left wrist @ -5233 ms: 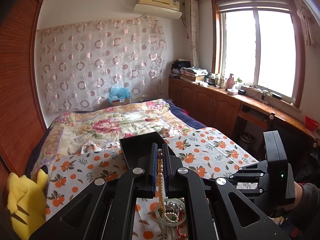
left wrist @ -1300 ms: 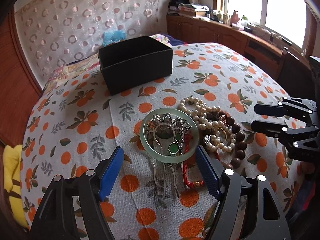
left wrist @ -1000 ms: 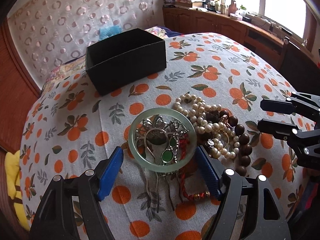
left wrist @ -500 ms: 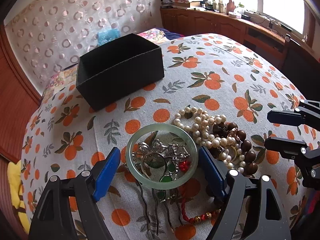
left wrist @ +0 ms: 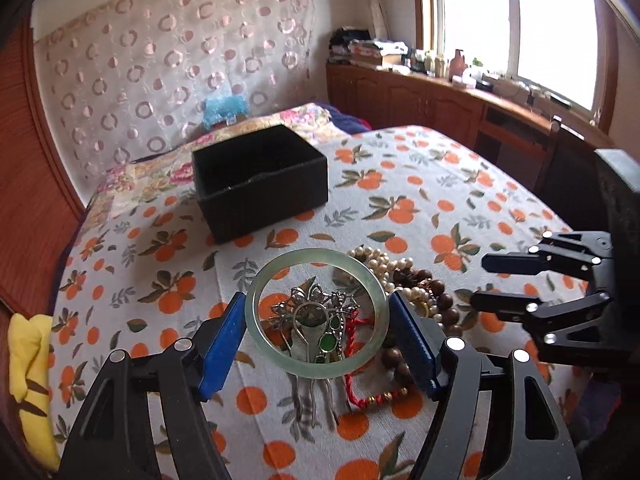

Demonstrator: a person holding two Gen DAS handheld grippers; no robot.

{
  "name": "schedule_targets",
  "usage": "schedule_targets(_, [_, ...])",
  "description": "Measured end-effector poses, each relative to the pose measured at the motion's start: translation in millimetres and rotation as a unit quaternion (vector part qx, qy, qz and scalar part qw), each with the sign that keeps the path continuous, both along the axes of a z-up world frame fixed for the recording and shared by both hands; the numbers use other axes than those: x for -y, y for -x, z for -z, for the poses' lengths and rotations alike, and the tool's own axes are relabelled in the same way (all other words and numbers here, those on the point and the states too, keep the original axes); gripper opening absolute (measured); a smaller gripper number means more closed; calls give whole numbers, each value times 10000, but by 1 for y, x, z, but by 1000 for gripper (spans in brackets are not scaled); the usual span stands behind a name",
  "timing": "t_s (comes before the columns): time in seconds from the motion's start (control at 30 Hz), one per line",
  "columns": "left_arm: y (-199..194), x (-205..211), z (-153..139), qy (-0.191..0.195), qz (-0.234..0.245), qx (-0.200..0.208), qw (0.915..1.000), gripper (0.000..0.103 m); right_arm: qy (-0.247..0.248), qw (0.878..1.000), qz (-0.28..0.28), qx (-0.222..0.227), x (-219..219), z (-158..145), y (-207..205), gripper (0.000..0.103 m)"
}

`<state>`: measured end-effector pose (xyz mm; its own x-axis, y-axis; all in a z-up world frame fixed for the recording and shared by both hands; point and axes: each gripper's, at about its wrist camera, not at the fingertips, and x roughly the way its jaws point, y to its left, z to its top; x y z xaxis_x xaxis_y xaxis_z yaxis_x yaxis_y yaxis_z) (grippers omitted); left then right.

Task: Organize jewelry
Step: 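Move both grippers back to the jewelry pile, then grasp the pearl necklace with the right gripper while the left gripper grasps the jade bangle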

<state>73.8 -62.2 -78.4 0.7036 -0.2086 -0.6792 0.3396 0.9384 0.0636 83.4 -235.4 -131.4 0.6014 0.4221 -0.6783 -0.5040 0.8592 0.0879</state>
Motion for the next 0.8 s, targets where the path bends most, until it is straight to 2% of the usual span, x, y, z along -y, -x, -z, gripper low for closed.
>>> schedule_targets(0.17, [14, -12, -12, 218, -97, 191, 9995, 69, 98, 9997, -222, 74, -15, -7, 1, 43])
schedule_targets(0.37, [22, -24, -14, 367, -164, 261, 9988, 69, 118, 9994, -312, 90, -28, -23, -23, 43])
schedule_targets(0.8, [24, -36, -12, 540, -158, 206, 9982, 69, 364, 9954, -621, -633, -65, -7, -76, 42])
